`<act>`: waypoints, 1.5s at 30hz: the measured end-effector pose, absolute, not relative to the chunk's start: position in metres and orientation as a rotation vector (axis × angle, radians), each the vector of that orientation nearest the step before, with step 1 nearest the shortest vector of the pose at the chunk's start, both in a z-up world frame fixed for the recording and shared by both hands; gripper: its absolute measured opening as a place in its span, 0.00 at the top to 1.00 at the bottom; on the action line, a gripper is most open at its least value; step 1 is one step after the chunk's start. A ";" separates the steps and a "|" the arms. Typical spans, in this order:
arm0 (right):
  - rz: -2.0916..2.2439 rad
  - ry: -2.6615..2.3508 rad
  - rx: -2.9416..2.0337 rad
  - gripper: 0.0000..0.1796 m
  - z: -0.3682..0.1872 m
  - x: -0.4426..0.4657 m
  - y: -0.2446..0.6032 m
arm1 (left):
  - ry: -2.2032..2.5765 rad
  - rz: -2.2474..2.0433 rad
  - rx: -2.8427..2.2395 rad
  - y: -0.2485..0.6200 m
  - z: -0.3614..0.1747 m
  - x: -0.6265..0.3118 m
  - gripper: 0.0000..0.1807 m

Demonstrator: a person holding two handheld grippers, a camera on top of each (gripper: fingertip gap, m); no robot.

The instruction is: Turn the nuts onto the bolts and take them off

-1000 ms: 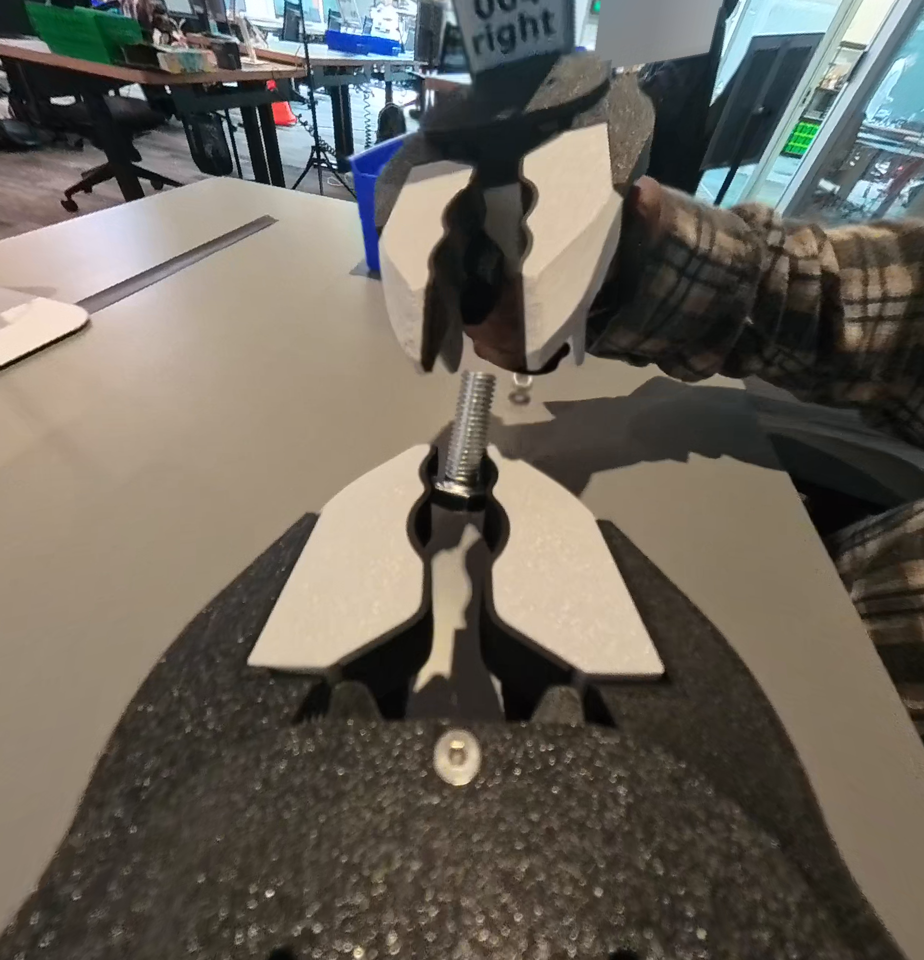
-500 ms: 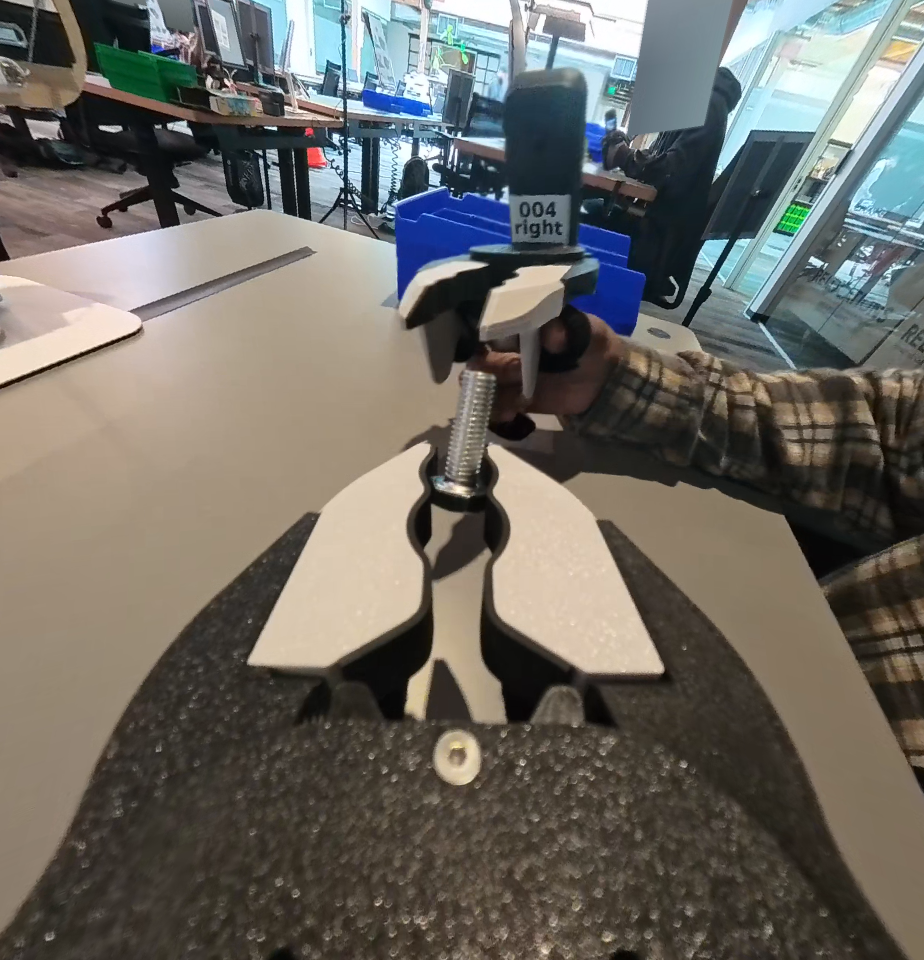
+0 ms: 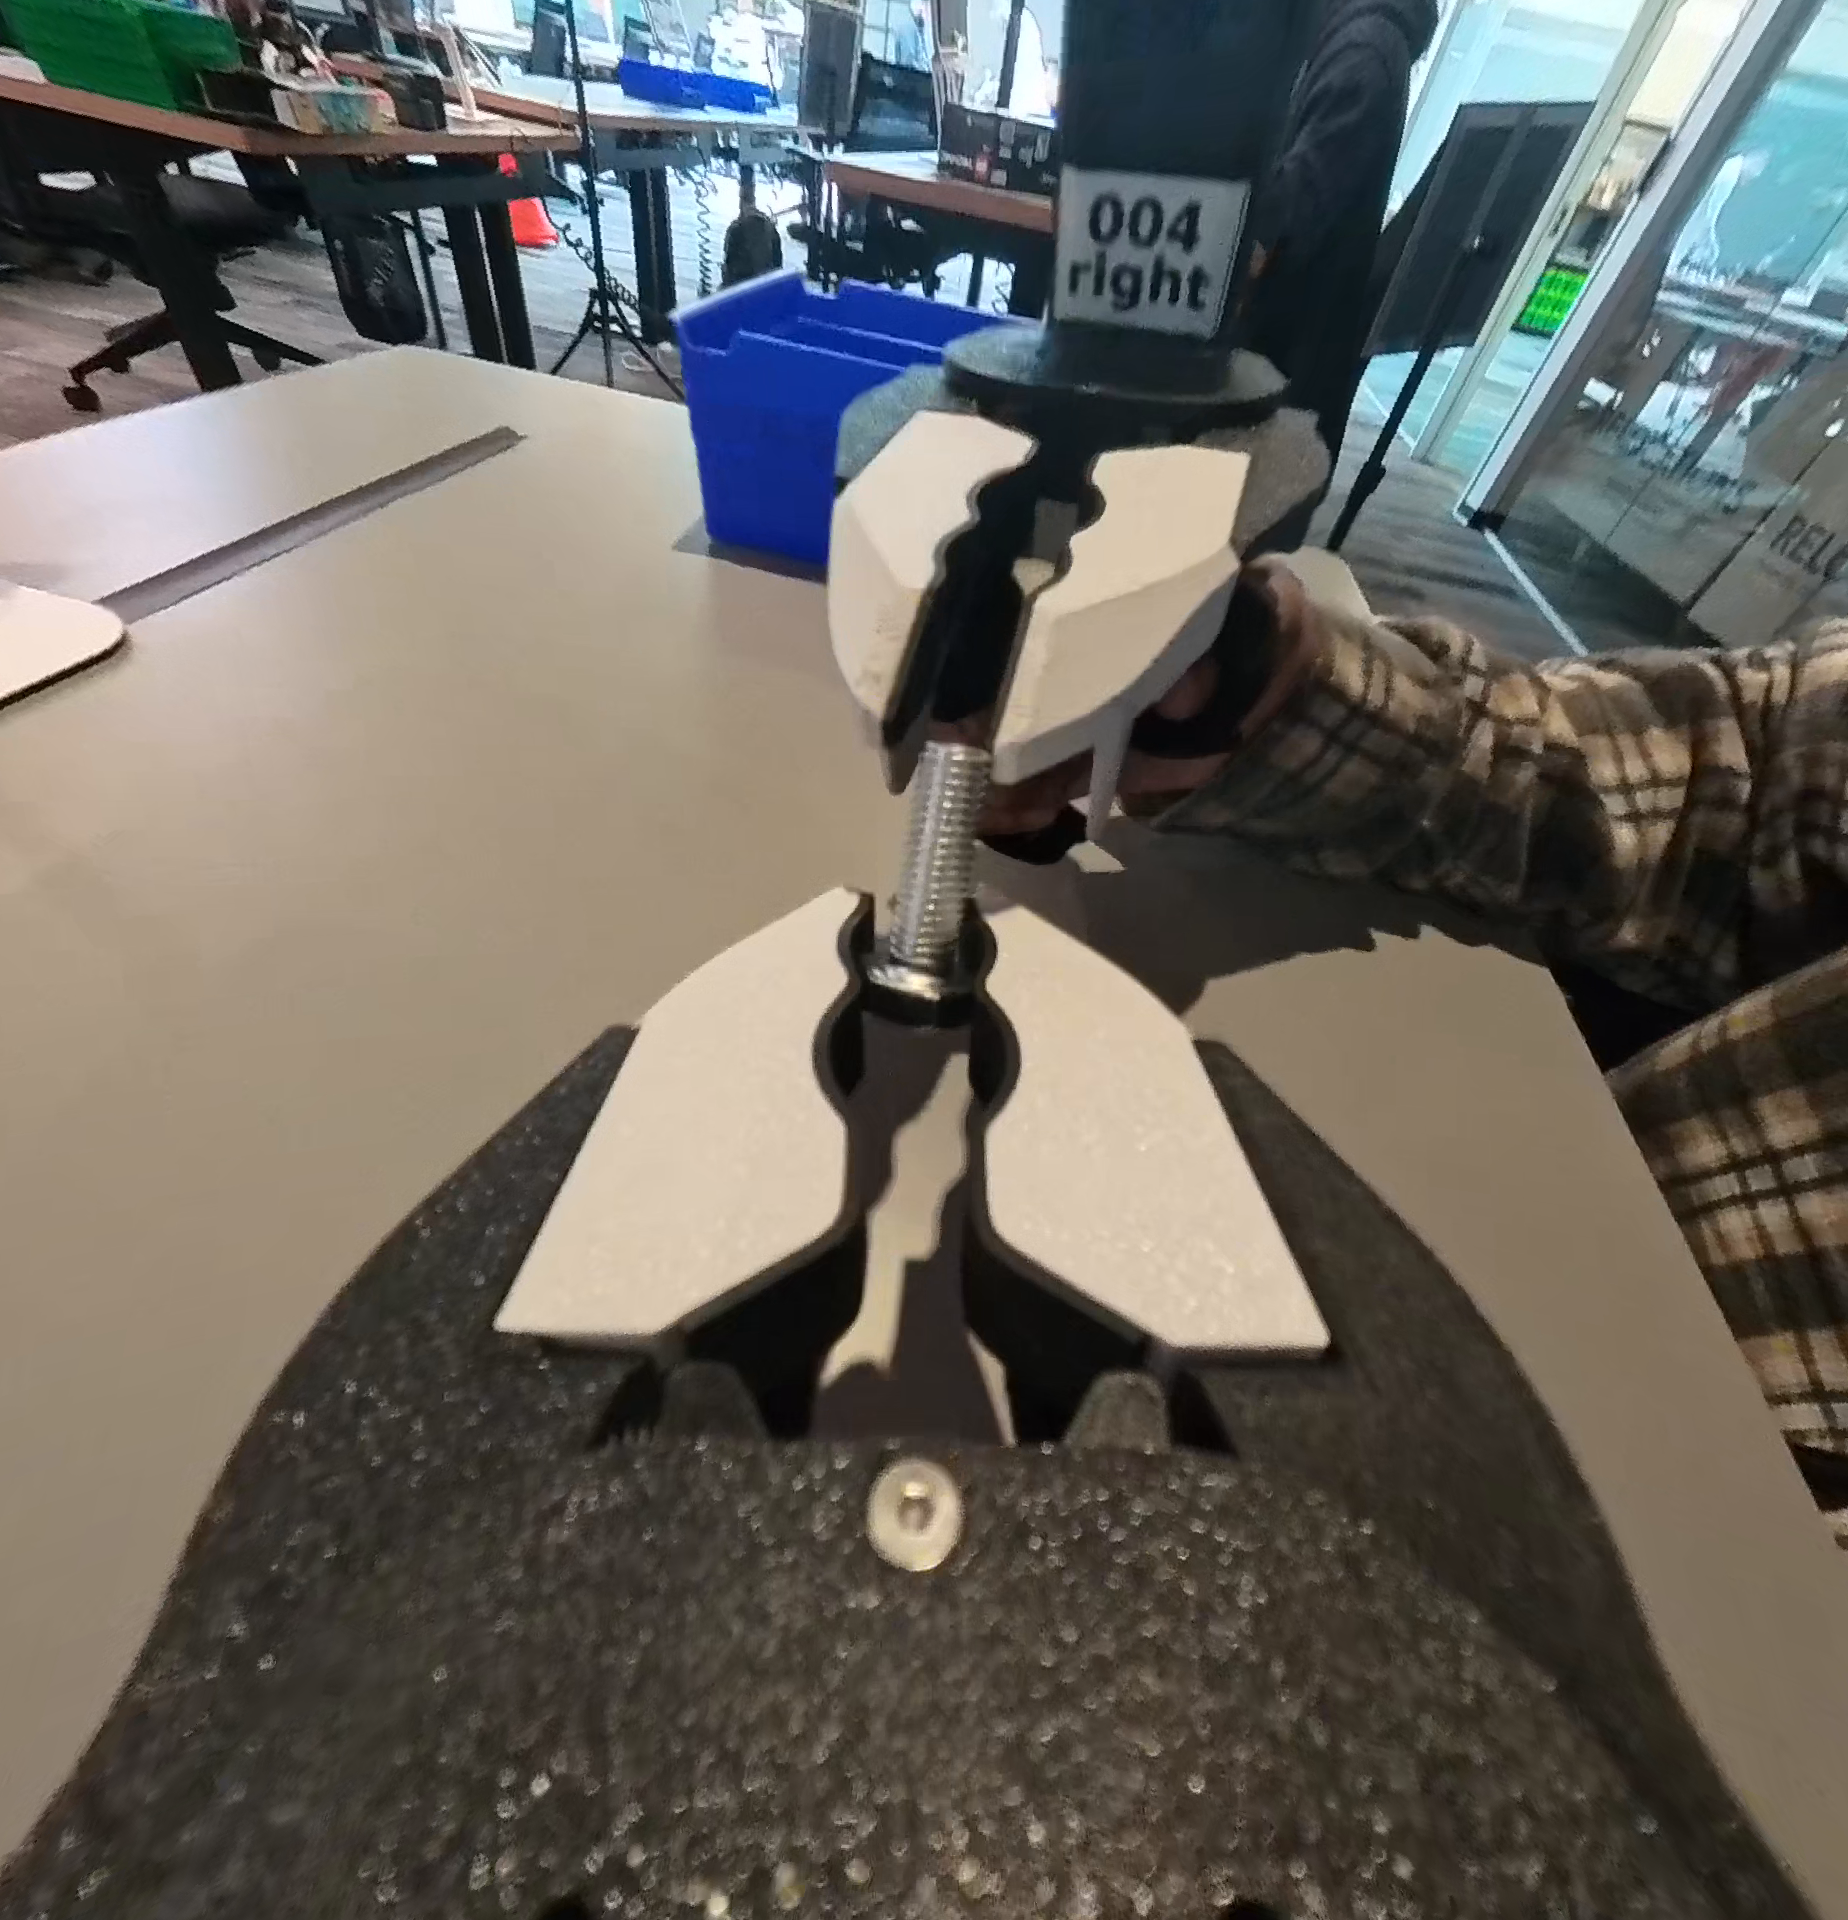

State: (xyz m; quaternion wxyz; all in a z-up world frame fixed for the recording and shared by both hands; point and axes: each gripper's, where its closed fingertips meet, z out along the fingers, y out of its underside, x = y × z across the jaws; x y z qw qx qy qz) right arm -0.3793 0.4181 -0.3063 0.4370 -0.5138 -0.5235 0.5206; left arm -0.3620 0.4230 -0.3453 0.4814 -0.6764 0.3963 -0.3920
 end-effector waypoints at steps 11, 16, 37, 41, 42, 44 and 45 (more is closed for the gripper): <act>1.291 -1.326 -1.257 0.97 -0.304 -0.384 0.411 | 0.995 -0.895 -1.661 0.422 -0.348 -0.359 0.92; 1.201 -1.294 -1.330 0.91 -0.302 -0.364 0.421 | 0.966 -0.903 -1.669 0.425 -0.346 -0.364 0.92; -0.661 -2.592 -2.182 0.80 -0.394 -0.040 0.477 | 0.959 -0.848 -1.655 0.427 -0.341 -0.371 0.92; -0.756 -2.684 -2.195 0.80 -0.418 -0.031 0.479 | 0.931 -0.853 -1.648 0.431 -0.337 -0.377 0.92; -0.794 -2.700 -2.191 0.81 -0.422 -0.030 0.480 | 0.927 -0.852 -1.645 0.431 -0.336 -0.378 0.92; -0.862 -2.726 -2.198 0.81 -0.429 -0.027 0.481 | 0.922 -0.850 -1.643 0.432 -0.335 -0.379 0.92; -0.907 -2.737 -2.200 0.81 -0.431 -0.025 0.482 | 0.921 -0.850 -1.642 0.432 -0.334 -0.379 0.92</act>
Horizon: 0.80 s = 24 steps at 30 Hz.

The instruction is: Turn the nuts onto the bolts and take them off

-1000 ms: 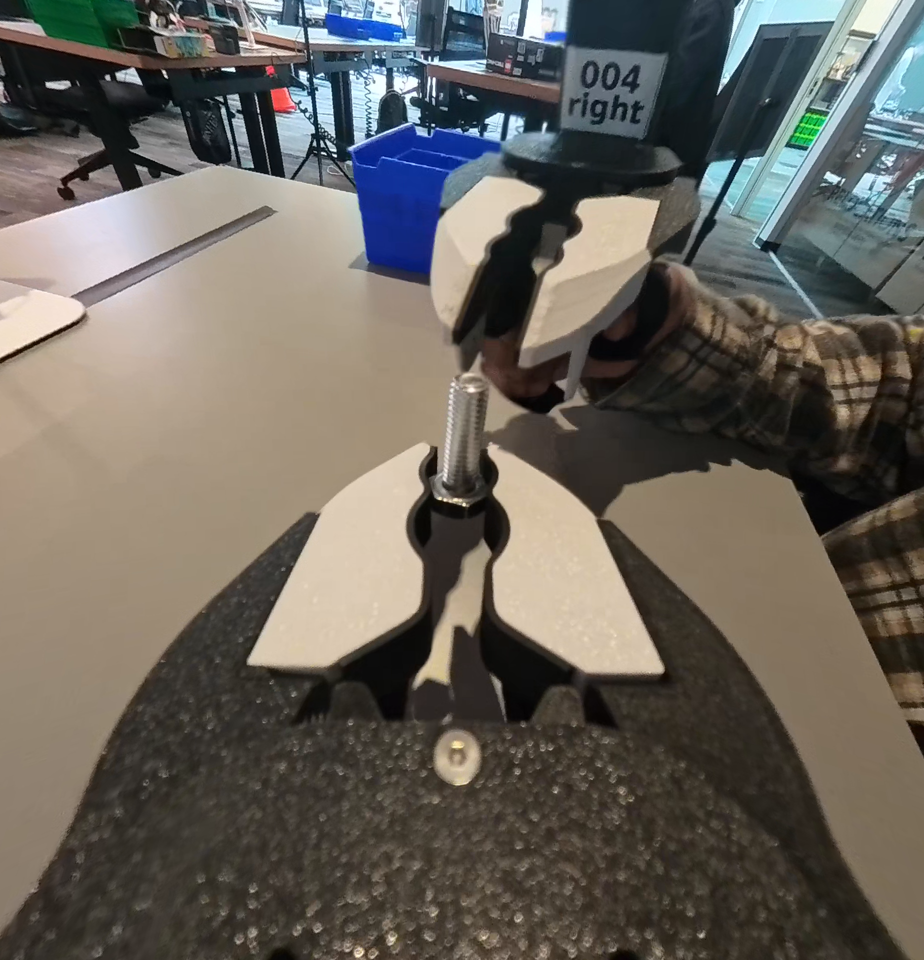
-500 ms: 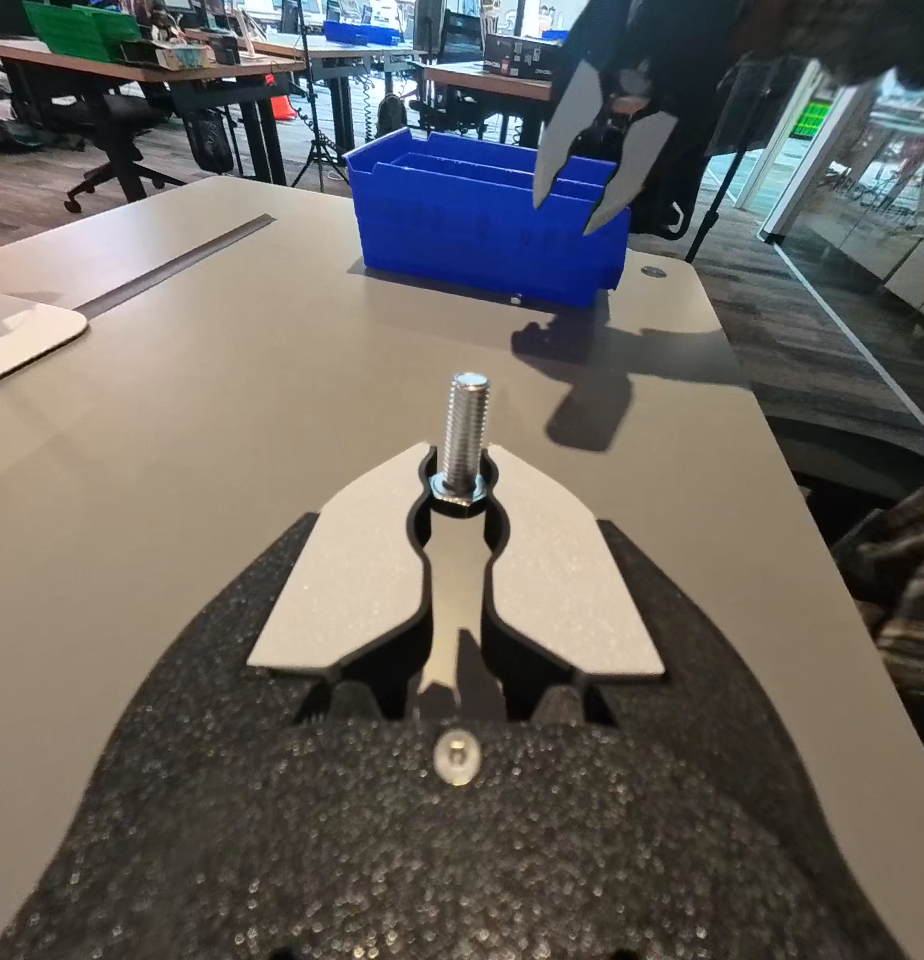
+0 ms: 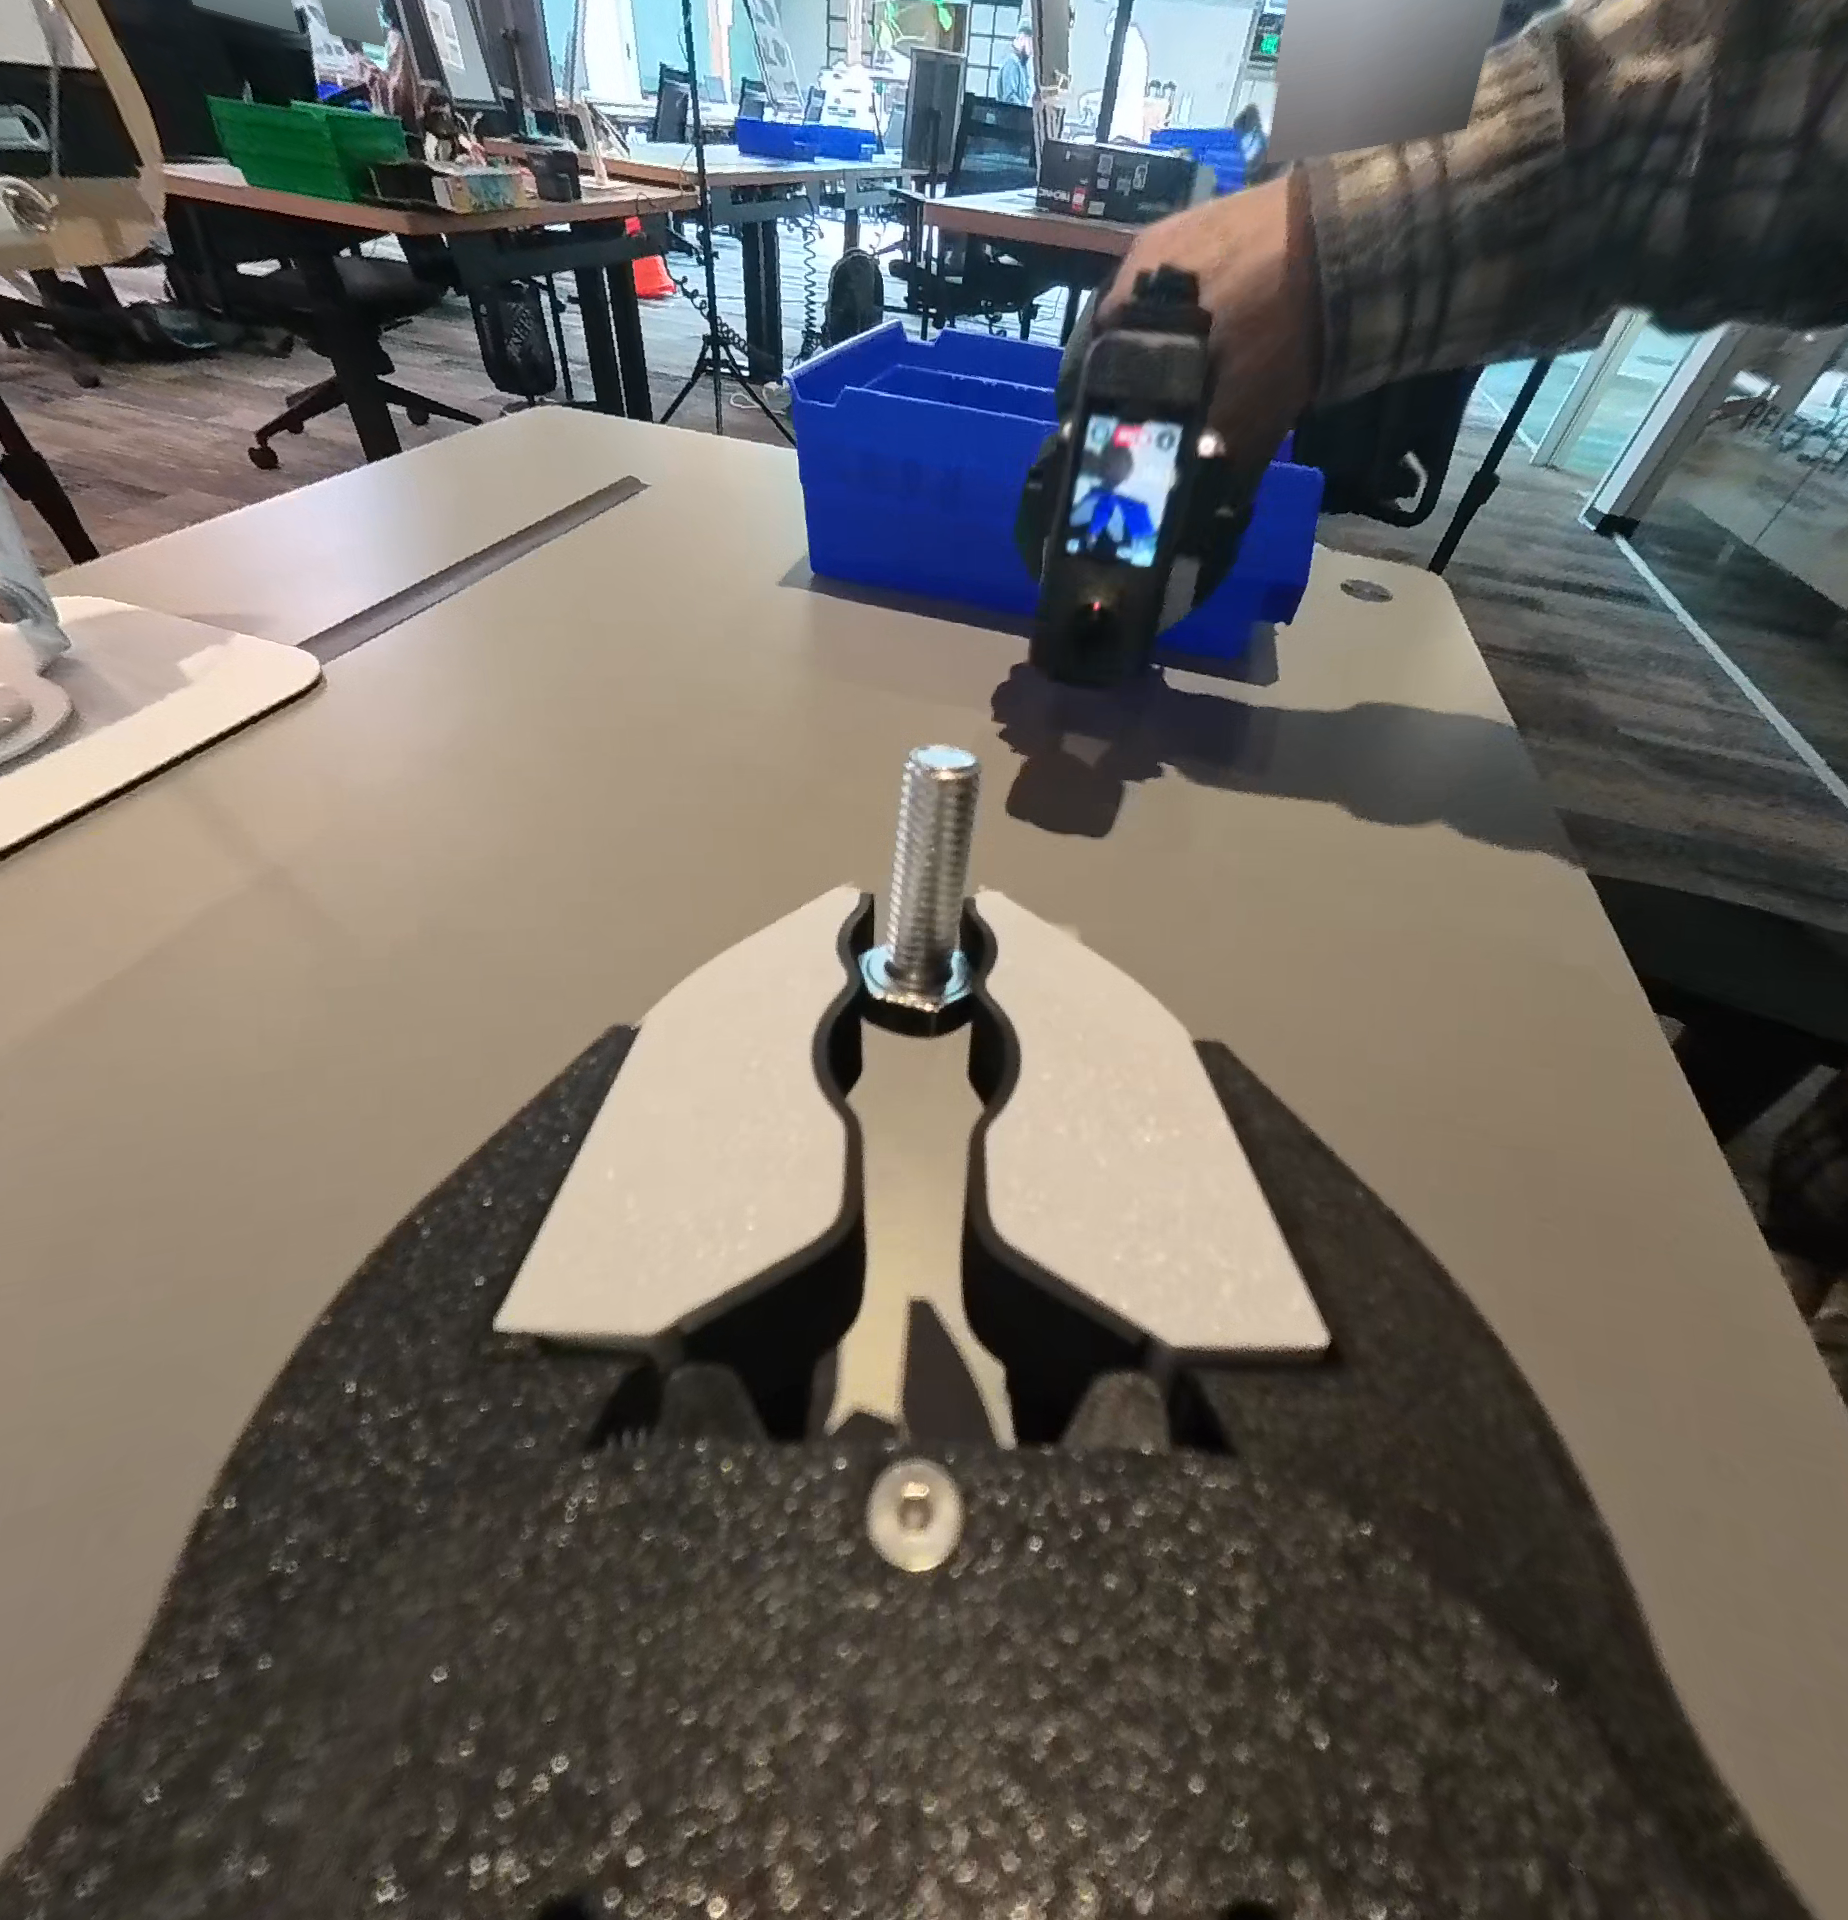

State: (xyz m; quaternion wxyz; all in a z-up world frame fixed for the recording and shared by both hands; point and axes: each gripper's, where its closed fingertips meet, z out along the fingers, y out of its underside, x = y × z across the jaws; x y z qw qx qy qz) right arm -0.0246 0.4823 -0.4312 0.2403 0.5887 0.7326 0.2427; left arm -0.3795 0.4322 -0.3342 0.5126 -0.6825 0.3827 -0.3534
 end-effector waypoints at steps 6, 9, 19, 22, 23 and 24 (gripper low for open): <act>0.757 1.940 1.532 0.83 -0.438 -0.013 0.489 | 0.916 -0.842 -1.636 0.433 -0.333 -0.380 0.92; 0.794 1.914 1.499 0.84 -0.441 -0.007 0.490 | 0.913 -0.840 -1.636 0.433 -0.332 -0.381 0.92; 0.803 1.914 1.513 0.89 -0.441 -0.013 0.491 | 0.892 -0.830 -1.640 0.436 -0.331 -0.384 0.92; 0.729 1.990 1.635 0.89 -0.434 -0.042 0.489 | 0.880 -0.828 -1.642 0.438 -0.330 -0.387 0.92; 0.686 2.035 1.694 0.89 -0.430 -0.058 0.488 | 0.875 -0.829 -1.642 0.438 -0.330 -0.388 0.92; 0.618 2.085 1.773 0.89 -0.426 -0.079 0.485 | 0.869 -0.830 -1.642 0.439 -0.330 -0.389 0.92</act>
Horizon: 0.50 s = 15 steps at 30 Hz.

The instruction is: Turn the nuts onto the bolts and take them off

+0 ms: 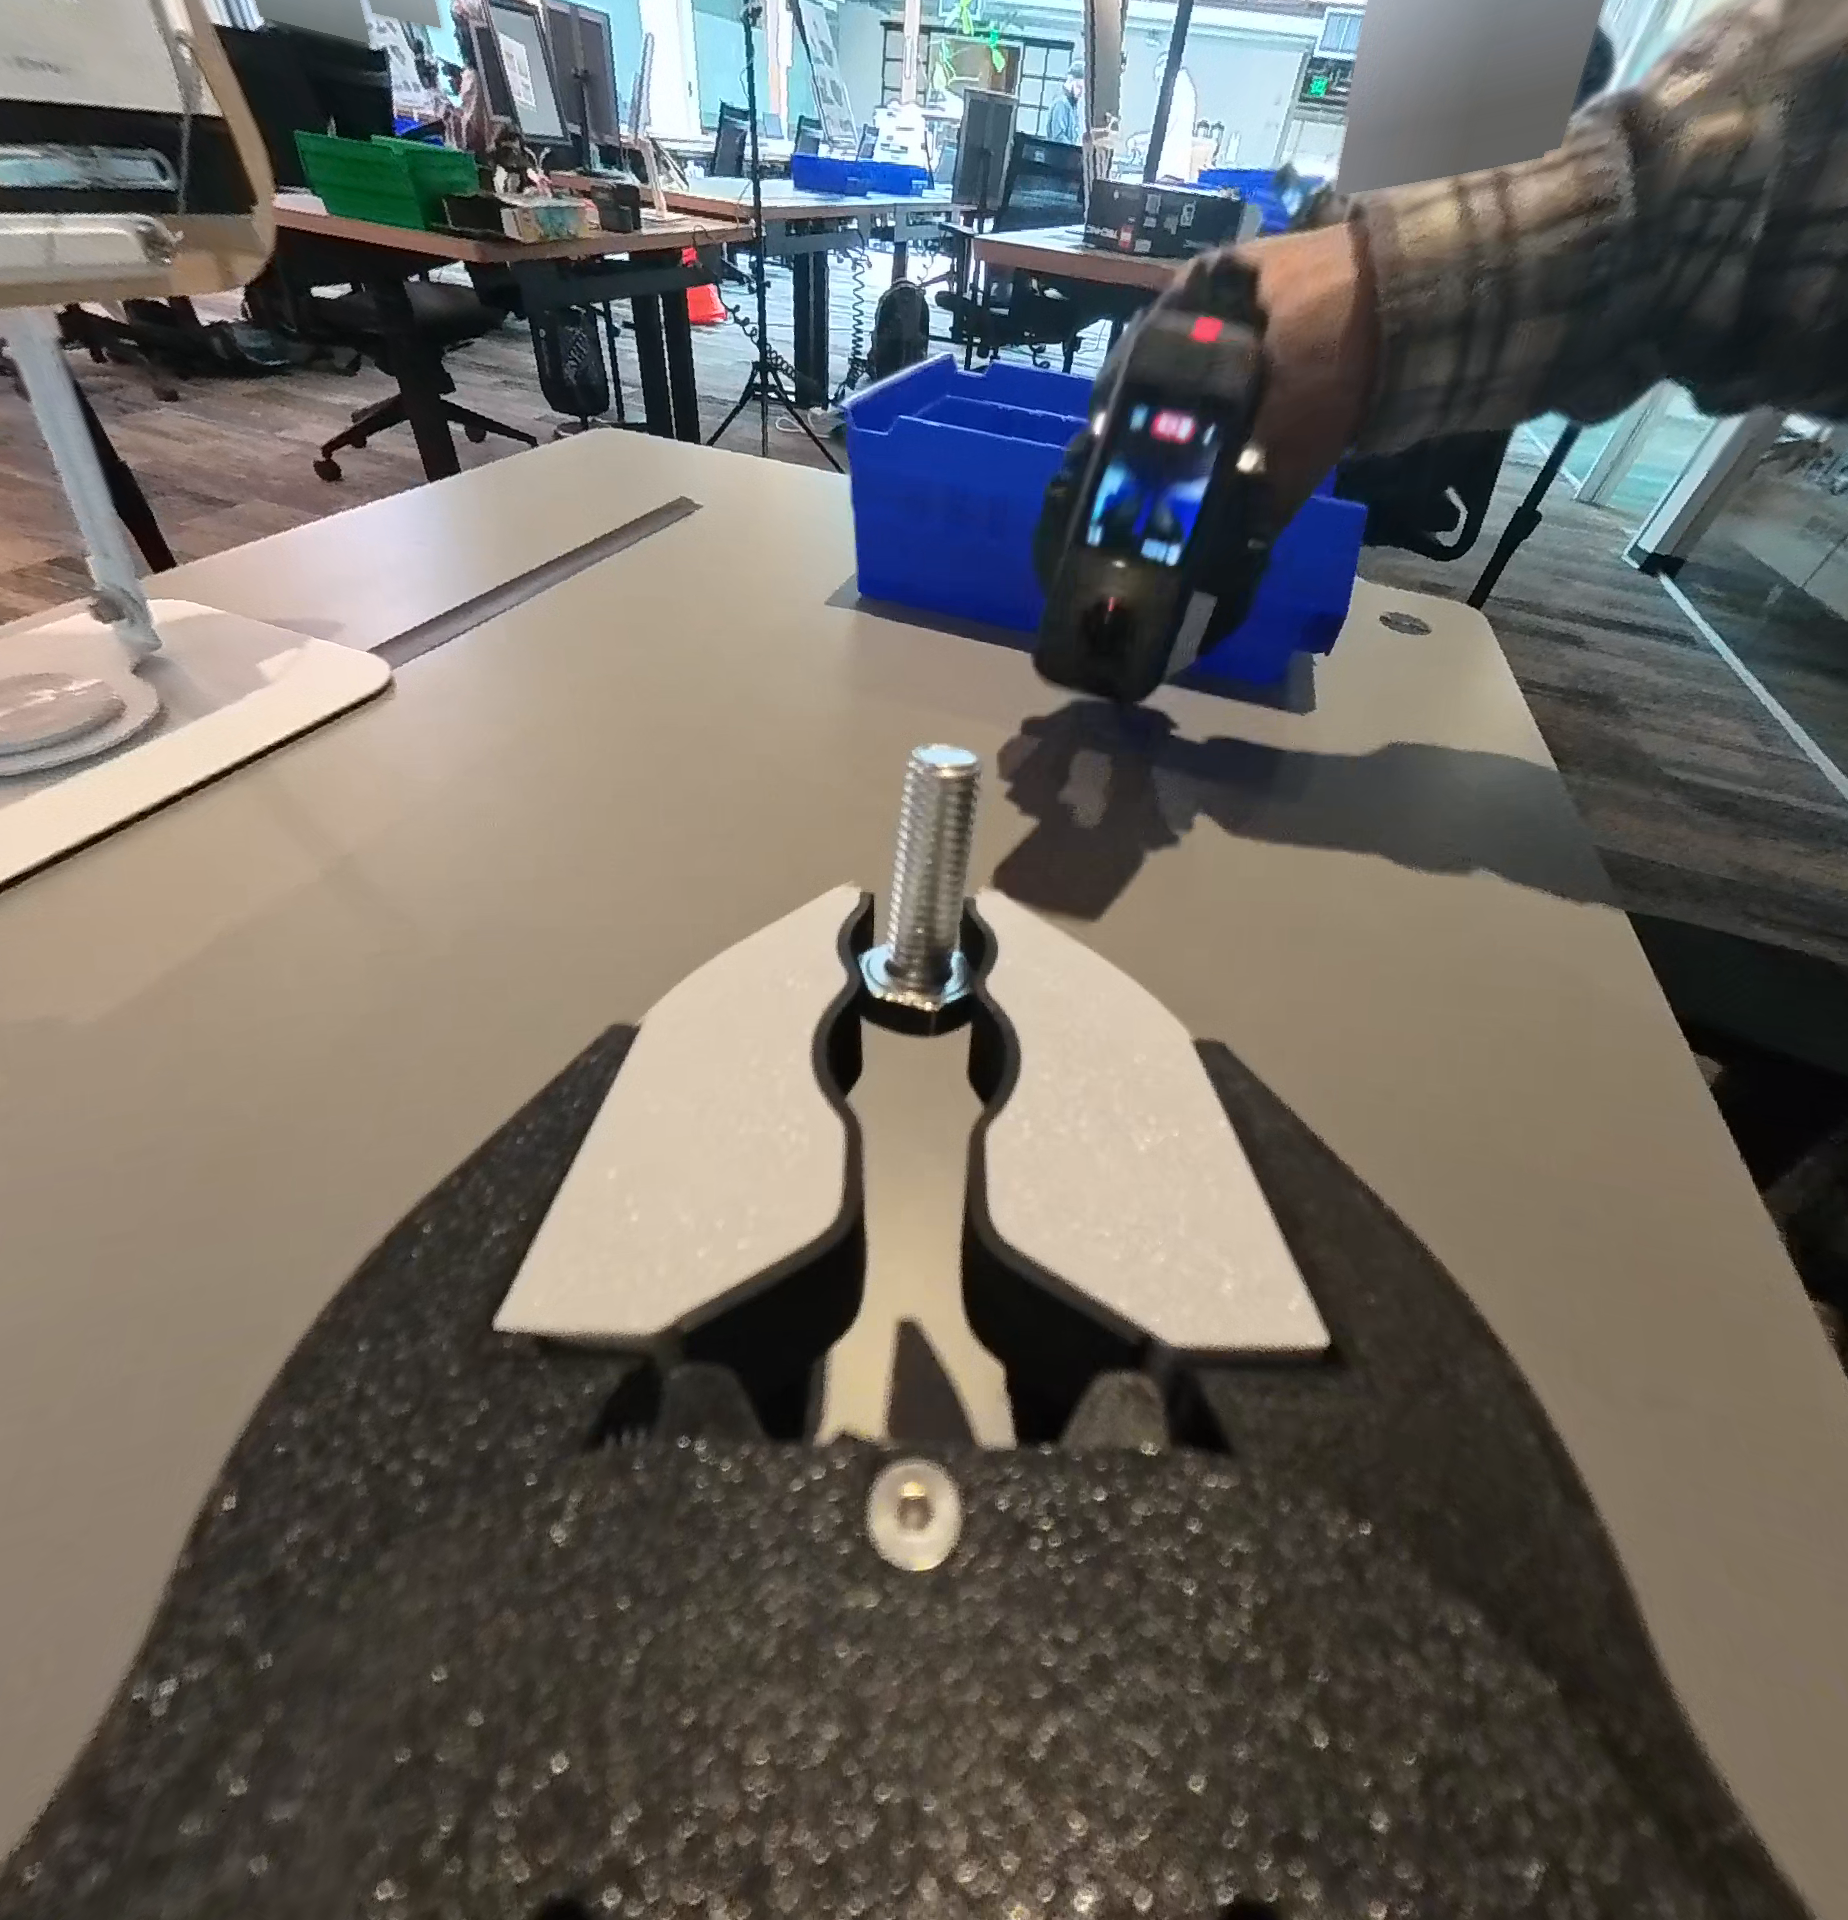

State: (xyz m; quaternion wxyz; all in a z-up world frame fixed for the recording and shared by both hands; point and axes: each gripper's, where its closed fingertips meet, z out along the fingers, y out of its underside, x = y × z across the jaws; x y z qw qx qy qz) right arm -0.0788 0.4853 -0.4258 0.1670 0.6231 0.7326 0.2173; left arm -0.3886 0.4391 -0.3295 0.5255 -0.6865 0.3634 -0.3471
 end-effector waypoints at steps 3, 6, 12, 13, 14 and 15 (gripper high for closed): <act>0.293 2.245 1.972 0.89 -0.412 -0.150 0.467 | 0.851 -0.830 -1.648 0.442 -0.330 -0.393 0.92; 0.138 2.384 1.924 0.90 -0.410 -0.205 0.445 | 0.829 -0.828 -1.660 0.446 -0.331 -0.397 0.92; 0.286 2.422 1.637 0.89 -0.437 -0.246 0.427 | 0.800 -0.773 -1.690 0.455 -0.336 -0.409 0.92; 0.307 2.419 1.613 0.89 -0.441 -0.250 0.427 | 0.789 -0.764 -1.695 0.457 -0.336 -0.413 0.92; 0.338 2.413 1.590 0.89 -0.441 -0.252 0.428 | 0.778 -0.757 -1.701 0.459 -0.336 -0.416 0.92; 0.359 2.420 1.578 0.89 -0.441 -0.254 0.429 | 0.767 -0.751 -1.705 0.462 -0.336 -0.420 0.92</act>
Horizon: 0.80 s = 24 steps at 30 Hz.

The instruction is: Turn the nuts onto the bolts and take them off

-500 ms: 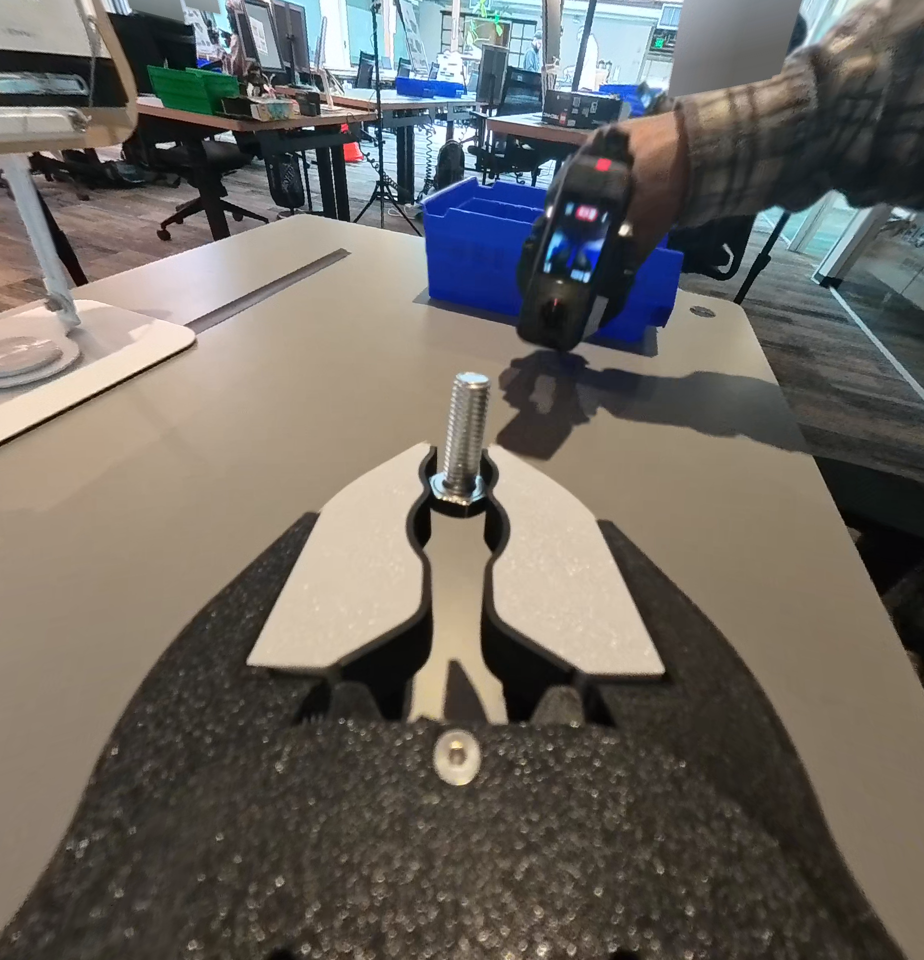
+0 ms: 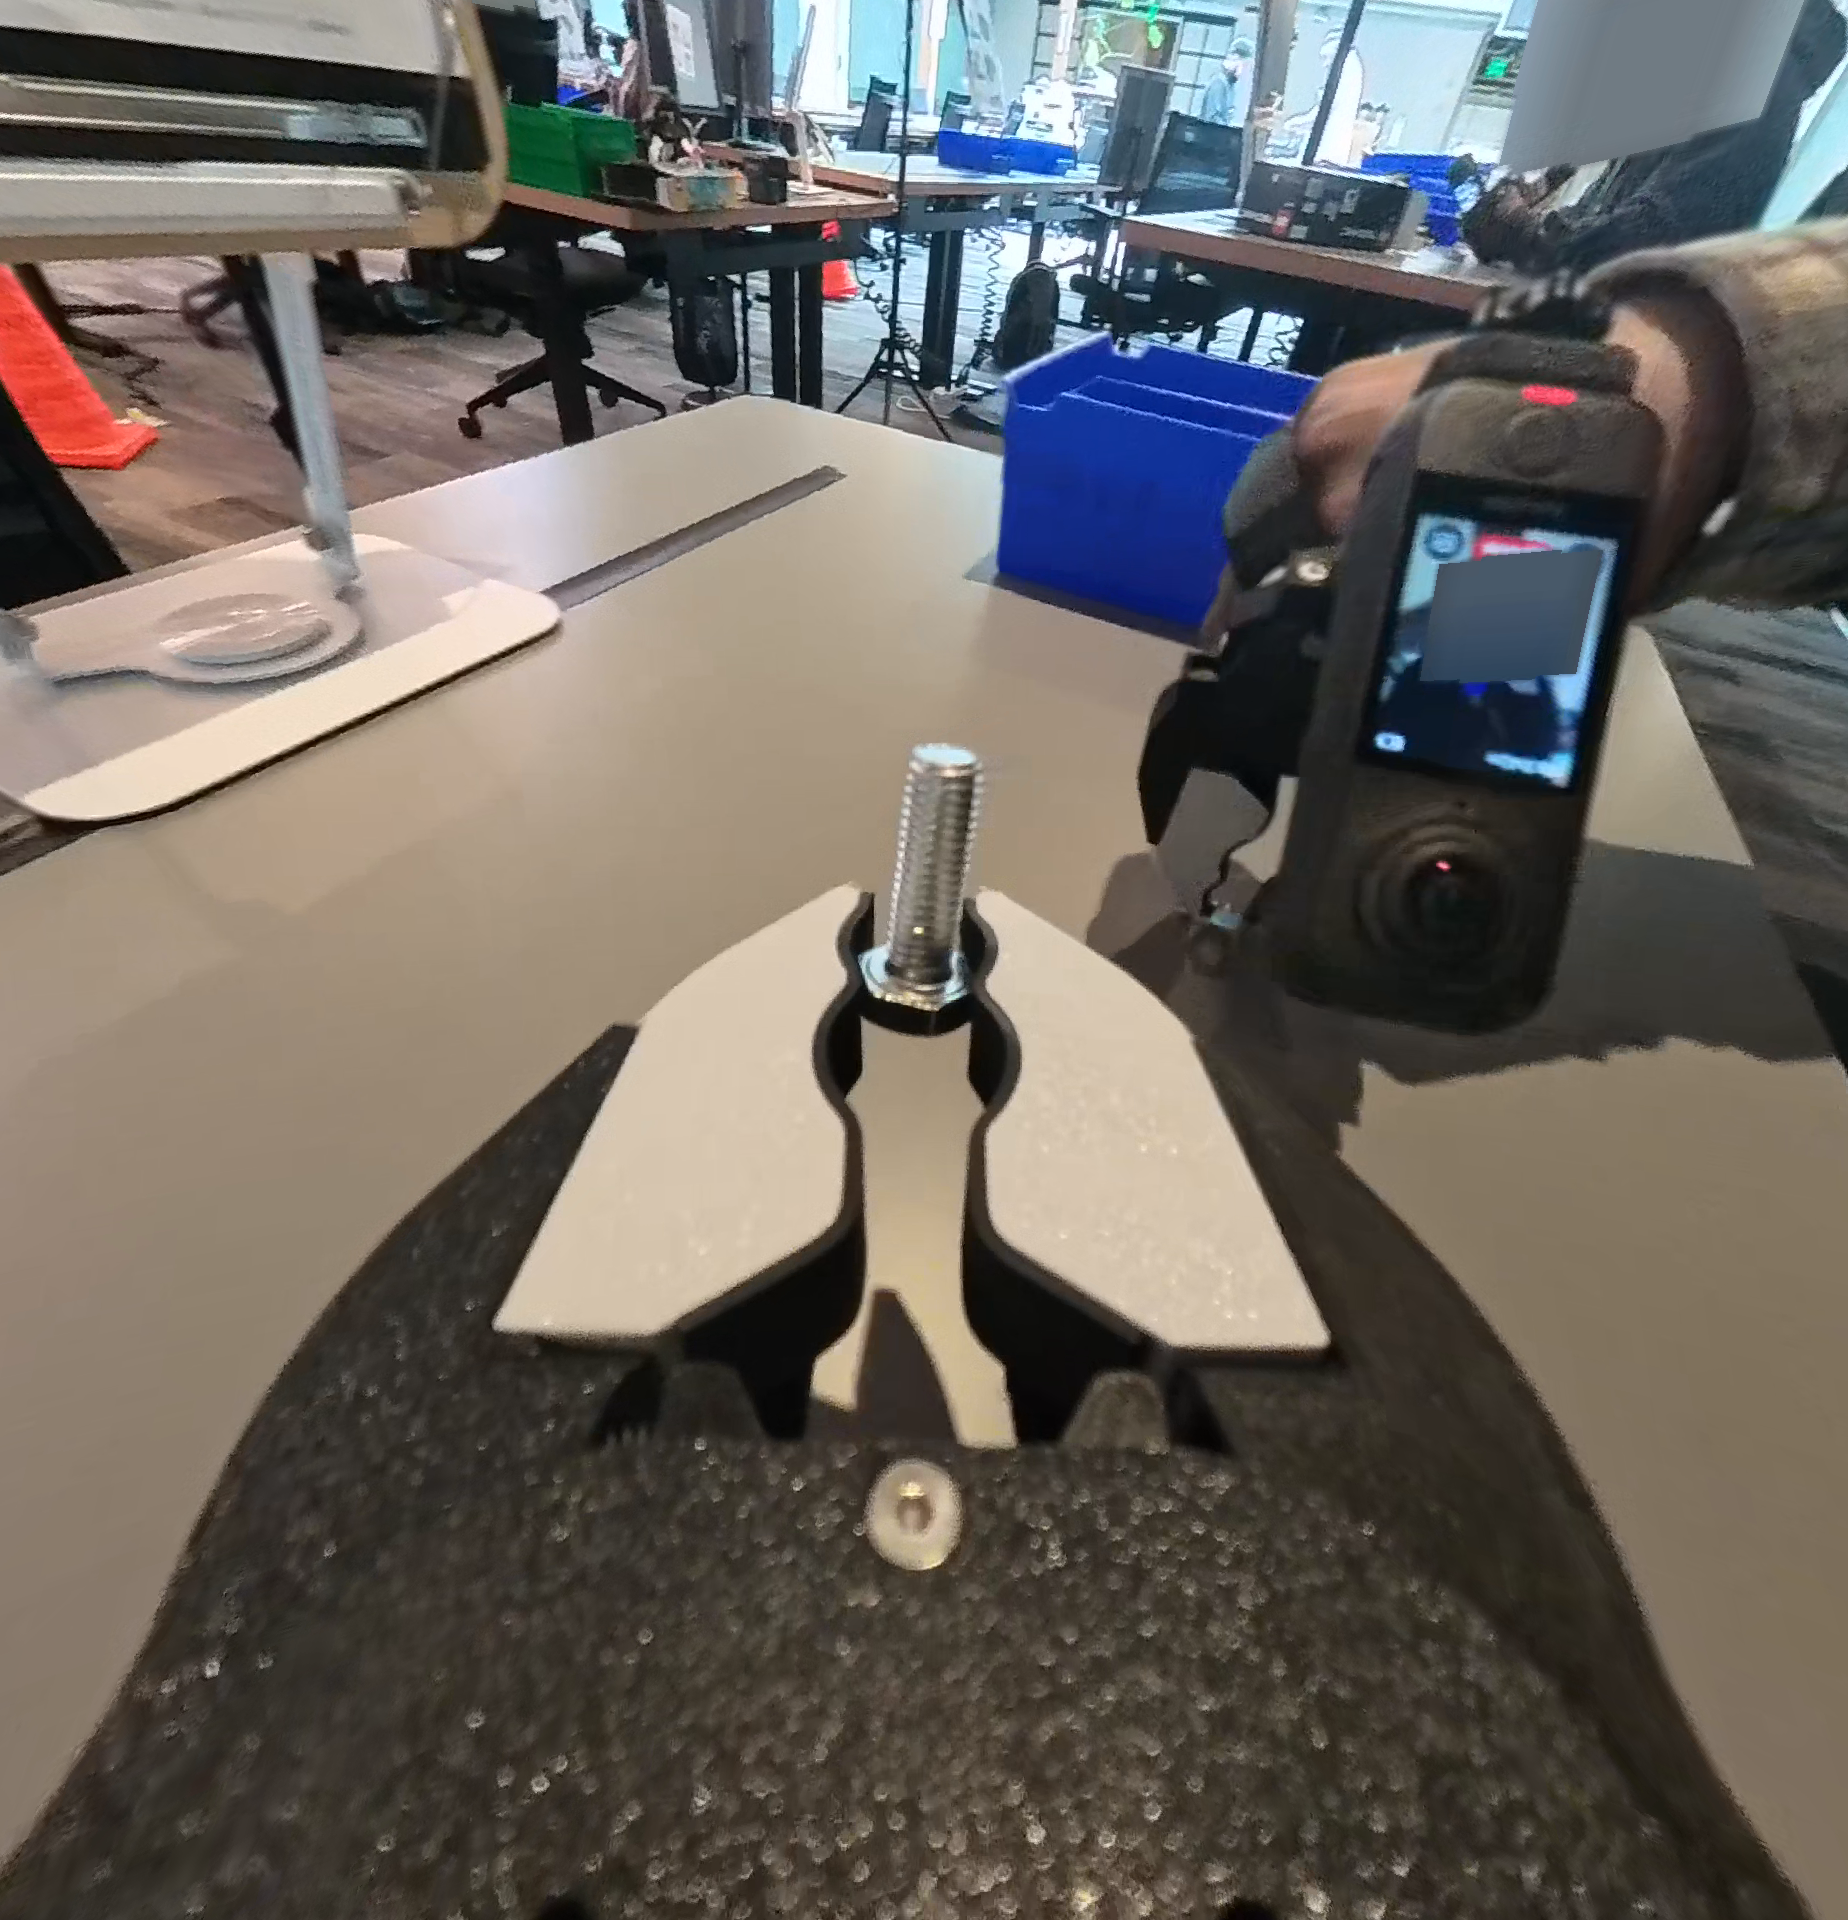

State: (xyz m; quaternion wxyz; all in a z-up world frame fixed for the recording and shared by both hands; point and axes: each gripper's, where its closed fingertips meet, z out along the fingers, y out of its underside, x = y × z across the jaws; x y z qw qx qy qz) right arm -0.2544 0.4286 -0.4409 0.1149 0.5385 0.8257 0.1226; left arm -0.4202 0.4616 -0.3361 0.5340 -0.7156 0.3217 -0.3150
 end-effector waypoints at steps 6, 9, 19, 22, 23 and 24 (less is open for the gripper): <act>0.321 2.445 1.642 0.86 -0.441 -0.264 0.426 | 0.738 -0.745 -1.720 0.466 -0.337 -0.430 0.92; 0.197 2.504 1.786 0.82 -0.441 -0.265 0.425 | 0.741 -0.747 -1.716 0.465 -0.335 -0.429 0.92; -1.305 2.624 2.630 0.82 -0.383 -0.278 0.436 | 0.724 -0.879 -1.635 0.455 -0.323 -0.416 0.92; -1.274 2.659 2.554 0.82 -0.401 -0.279 0.433 | 0.754 -0.888 -1.627 0.451 -0.324 -0.408 0.92; -1.244 2.659 2.544 0.82 -0.408 -0.280 0.435 | 0.763 -0.885 -1.628 0.450 -0.325 -0.406 0.92; -1.219 2.641 2.525 0.82 -0.414 -0.280 0.436 | 0.769 -0.885 -1.628 0.449 -0.326 -0.404 0.92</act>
